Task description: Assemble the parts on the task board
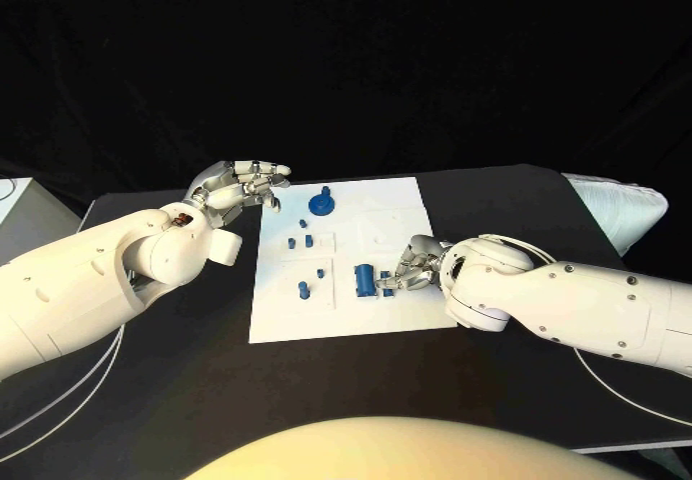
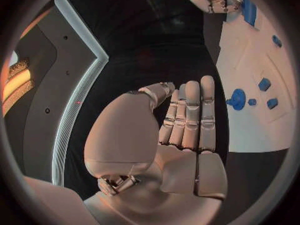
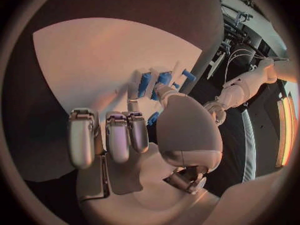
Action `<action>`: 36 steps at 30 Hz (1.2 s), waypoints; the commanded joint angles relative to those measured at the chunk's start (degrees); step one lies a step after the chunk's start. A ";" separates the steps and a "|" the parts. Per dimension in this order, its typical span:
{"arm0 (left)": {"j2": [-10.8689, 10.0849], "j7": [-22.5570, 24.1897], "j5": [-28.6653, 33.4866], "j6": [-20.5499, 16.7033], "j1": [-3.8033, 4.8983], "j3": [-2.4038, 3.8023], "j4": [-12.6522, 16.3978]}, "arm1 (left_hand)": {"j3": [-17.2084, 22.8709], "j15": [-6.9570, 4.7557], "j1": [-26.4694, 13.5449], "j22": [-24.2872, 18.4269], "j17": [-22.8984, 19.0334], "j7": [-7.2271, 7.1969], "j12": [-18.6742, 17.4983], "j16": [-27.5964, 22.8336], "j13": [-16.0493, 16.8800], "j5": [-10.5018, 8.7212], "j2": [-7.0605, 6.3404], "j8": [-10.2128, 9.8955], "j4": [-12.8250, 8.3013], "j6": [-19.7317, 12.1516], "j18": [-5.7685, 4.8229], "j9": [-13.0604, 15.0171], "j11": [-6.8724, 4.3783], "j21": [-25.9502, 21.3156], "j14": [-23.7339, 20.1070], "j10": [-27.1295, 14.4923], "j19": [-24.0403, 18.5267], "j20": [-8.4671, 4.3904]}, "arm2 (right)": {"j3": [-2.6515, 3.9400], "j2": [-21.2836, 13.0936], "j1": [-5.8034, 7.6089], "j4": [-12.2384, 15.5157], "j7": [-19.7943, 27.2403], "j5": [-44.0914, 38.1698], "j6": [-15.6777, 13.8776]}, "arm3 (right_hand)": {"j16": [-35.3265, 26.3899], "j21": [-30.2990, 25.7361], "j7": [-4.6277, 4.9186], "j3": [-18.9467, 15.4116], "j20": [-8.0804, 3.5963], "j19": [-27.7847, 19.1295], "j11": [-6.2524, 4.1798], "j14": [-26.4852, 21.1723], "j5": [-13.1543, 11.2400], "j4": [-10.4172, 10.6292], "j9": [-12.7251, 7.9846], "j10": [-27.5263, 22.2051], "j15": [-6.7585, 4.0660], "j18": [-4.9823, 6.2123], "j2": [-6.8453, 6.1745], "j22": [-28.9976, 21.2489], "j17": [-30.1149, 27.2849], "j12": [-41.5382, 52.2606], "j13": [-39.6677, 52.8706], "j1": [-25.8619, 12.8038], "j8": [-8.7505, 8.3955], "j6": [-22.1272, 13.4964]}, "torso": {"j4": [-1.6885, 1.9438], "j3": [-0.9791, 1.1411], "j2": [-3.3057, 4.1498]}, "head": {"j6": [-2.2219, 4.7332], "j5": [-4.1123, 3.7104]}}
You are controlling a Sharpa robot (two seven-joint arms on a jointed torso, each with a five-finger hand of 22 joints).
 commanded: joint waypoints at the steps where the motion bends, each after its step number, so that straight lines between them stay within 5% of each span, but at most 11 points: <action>1: 0.11 0.26 -0.19 0.92 -0.01 0.05 0.06 | 0.46 0.09 0.56 0.09 -0.02 0.06 0.23 -0.26 0.09 0.27 0.03 0.24 0.03 -0.32 0.36 -0.07 -0.02 0.27 -0.28 -0.49 0.23 -0.15 | 0.00 -0.40 -0.09 0.33 1.42 0.01 0.13 | 0.36 -0.10 -0.11 -0.25 -0.04 4.69 -0.28 6.08 -0.02 -0.20 -0.13 4.68 -0.28 -0.89 1.00 13.43 15.06 -0.11 13.24 1.05 0.31 -0.20 | -0.02 0.00 0.00 | -0.04 0.10; 5: 0.10 0.26 -0.21 0.93 -0.03 0.05 0.05 | 0.46 0.09 0.56 0.09 -0.02 0.06 0.23 -0.26 0.09 0.27 0.03 0.24 0.03 -0.32 0.36 -0.07 -0.02 0.27 -0.28 -0.49 0.23 -0.15 | 0.00 -1.06 -0.19 0.75 1.89 0.14 0.73 | 0.36 -0.04 -0.14 0.18 -0.10 4.71 -0.32 6.08 -0.77 -0.45 -0.25 4.68 -0.33 -0.90 0.57 13.44 15.06 -0.12 13.24 4.62 0.54 -0.20 | 0.01 0.00 0.00 | -0.08 0.14; 9: 0.06 0.27 -0.21 0.91 -0.08 0.05 0.03 | 0.46 0.09 0.56 0.09 -0.02 0.06 0.23 -0.26 0.09 0.27 0.03 0.24 0.03 -0.32 0.36 -0.07 -0.02 0.27 -0.28 -0.49 0.23 -0.15 | 0.00 -1.62 -0.38 1.19 2.31 0.42 1.31 | 0.36 0.21 -0.36 -0.12 -0.21 4.76 -0.50 6.08 -5.52 -0.56 -0.24 4.69 -0.47 -0.95 0.02 13.51 15.06 -0.09 13.25 8.73 1.20 0.17 | -0.09 0.04 -0.02 | -0.16 0.30; 12: 0.10 0.26 -0.22 0.94 -0.12 0.05 0.02 | 0.46 0.09 0.56 0.09 -0.02 0.06 0.23 -0.26 0.09 0.27 0.03 0.24 0.03 -0.32 0.36 -0.07 -0.02 0.27 -0.28 -0.49 0.23 -0.15 | 0.00 -1.70 -0.49 1.20 2.32 0.52 1.27 | 0.36 0.39 -0.48 -0.16 -0.26 4.80 -0.60 6.08 -6.45 -0.47 -0.20 4.71 -0.53 -0.98 0.34 13.55 15.06 -0.07 13.27 9.80 1.53 0.42 | -0.15 0.04 -0.02 | -0.11 0.24; 30: 0.19 0.26 -0.40 0.95 -0.17 0.05 -0.04 | 0.46 0.09 0.56 0.09 -0.02 0.06 0.23 -0.26 0.09 0.27 0.03 0.24 0.03 -0.32 0.36 -0.07 -0.02 0.27 -0.28 -0.49 0.23 -0.15 | 0.00 -0.89 -0.62 -0.38 1.53 -0.19 0.49 | 0.36 0.50 -0.90 0.73 -0.49 4.82 -0.96 6.08 -6.49 -0.90 0.04 4.69 -0.82 -1.00 1.24 13.58 15.06 -0.14 13.22 11.59 2.34 0.63 | -0.05 -0.02 -0.04 | -0.08 0.12; 36: 0.18 0.32 -0.37 0.93 -0.20 0.05 -0.06 | 0.46 0.09 0.56 0.09 -0.02 0.06 0.23 -0.26 0.09 0.27 0.03 0.24 0.03 -0.32 0.36 -0.07 -0.02 0.27 -0.28 -0.49 0.23 -0.15 | 0.06 -2.50 -0.64 0.62 6.40 3.31 -0.67 | 0.36 0.19 -0.13 0.06 -0.37 4.77 -0.41 6.08 -4.66 -0.21 -0.40 4.58 -0.49 -0.96 0.69 13.51 15.06 -0.38 13.09 10.35 1.67 -1.15 | -0.03 -0.07 -0.11 | 0.26 0.22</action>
